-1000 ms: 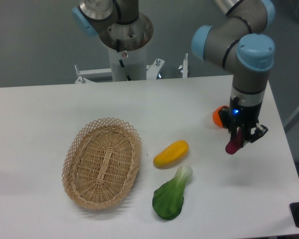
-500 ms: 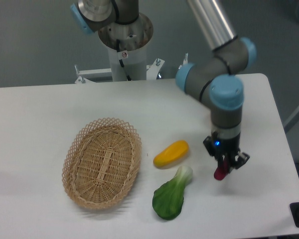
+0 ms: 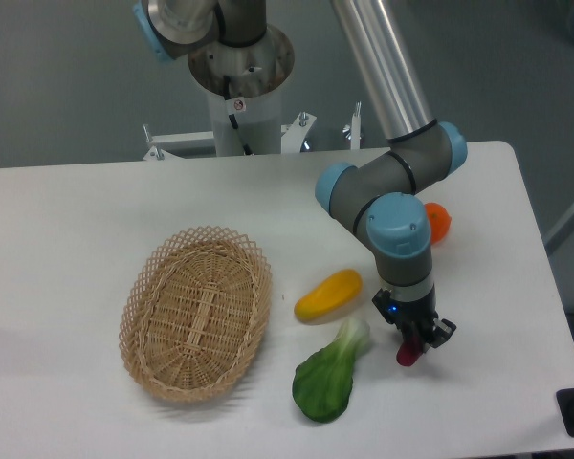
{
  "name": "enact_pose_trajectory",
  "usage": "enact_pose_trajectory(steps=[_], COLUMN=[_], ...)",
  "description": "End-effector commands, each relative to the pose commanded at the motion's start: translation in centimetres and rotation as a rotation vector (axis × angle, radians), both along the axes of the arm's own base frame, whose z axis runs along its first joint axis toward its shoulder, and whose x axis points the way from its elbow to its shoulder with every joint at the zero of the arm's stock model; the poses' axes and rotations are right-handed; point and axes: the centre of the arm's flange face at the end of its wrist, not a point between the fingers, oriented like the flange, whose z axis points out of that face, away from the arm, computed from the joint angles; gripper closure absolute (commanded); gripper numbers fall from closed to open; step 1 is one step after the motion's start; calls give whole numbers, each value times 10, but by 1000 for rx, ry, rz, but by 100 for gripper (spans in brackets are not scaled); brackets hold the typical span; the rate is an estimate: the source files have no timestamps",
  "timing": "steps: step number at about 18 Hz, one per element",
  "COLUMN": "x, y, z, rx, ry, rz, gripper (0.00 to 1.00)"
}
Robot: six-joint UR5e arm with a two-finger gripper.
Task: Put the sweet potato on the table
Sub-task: 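Move the gripper with the sweet potato down toward the table beside the bok choy, then lower the sweet potato onto the table and open the gripper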
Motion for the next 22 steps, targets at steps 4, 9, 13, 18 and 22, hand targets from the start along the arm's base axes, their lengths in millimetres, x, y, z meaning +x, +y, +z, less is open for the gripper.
enact_pose_trajectory(steps=[4, 9, 13, 18, 22], x=[-1, -3, -8, -16, -10], y=[1, 3, 7, 12, -4], z=[4, 20, 63, 141, 194], rx=[4, 29, 95, 174, 141], ry=[6, 26, 75, 177, 159], rz=[-2, 42, 99, 97, 79], gripper=[18, 0, 0, 0, 0])
